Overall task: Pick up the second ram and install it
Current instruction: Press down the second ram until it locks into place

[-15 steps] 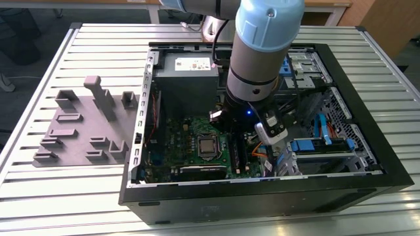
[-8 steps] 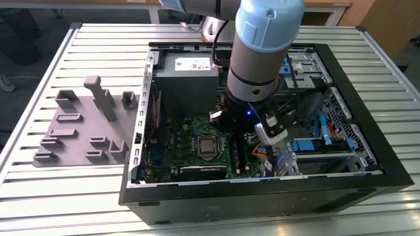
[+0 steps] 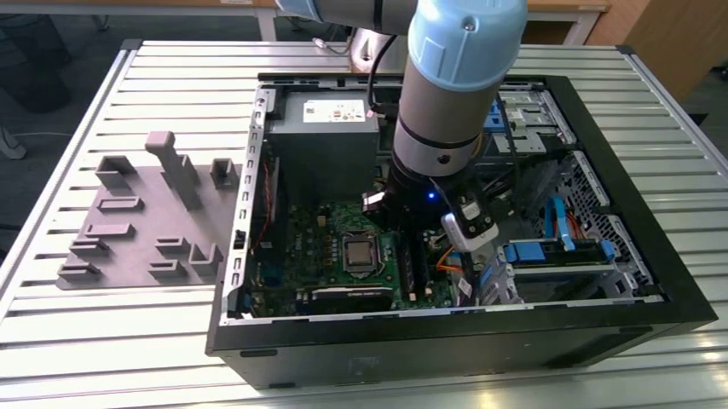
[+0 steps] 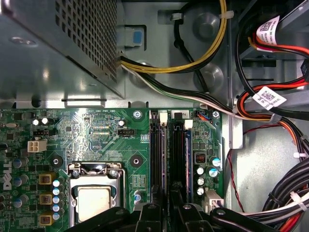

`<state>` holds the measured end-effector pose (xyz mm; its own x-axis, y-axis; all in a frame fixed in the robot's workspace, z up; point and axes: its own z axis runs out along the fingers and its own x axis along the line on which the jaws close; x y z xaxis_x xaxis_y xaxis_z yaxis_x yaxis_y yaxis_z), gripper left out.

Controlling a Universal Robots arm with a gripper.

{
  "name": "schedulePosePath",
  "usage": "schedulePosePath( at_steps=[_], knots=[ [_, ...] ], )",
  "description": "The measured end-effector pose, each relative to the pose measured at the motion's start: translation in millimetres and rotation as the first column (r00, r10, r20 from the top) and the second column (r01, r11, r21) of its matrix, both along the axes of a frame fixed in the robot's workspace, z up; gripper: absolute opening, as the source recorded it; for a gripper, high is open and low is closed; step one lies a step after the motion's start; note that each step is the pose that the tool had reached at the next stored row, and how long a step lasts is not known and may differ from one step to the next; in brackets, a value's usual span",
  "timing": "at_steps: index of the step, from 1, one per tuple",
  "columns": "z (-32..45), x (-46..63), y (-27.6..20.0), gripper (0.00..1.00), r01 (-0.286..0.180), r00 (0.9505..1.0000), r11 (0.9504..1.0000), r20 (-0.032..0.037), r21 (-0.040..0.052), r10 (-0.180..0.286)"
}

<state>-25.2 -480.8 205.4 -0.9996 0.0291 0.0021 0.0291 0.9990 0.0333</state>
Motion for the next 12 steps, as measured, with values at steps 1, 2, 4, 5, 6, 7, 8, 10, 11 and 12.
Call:
schedulePosePath(
  at_steps=[1,2,4,5,6,7,8,10,11,12],
  knots=[
    [0.0,0.0,0.0,0.21,0.000,1.0000,1.0000,0.0000,0.0000,0.000],
    [0.1,0.0,0.0,0.21,0.000,1.0000,1.0000,0.0000,0.0000,0.000],
    [2.3,0.0,0.0,0.21,0.000,1.0000,1.0000,0.0000,0.0001,0.000],
    [4.5,0.0,0.0,0.21,0.000,1.0000,1.0000,0.0000,-0.0001,0.000],
    [7.0,0.0,0.0,0.21,0.000,1.0000,1.0000,0.0000,0.0000,0.000],
    [10.1,0.0,0.0,0.21,0.000,1.0000,1.0000,0.0000,0.0001,0.000],
    [13.3,0.0,0.0,0.21,0.000,1.0000,1.0000,0.0000,0.0000,0.000],
    [19.8,0.0,0.0,0.21,0.000,1.0000,1.0000,0.0000,0.0000,0.000],
    [22.7,0.0,0.0,0.21,0.000,1.0000,1.0000,0.0000,0.0001,0.000],
    [25.5,0.0,0.0,0.21,0.000,1.0000,1.0000,0.0000,-0.0002,0.000]
  ],
)
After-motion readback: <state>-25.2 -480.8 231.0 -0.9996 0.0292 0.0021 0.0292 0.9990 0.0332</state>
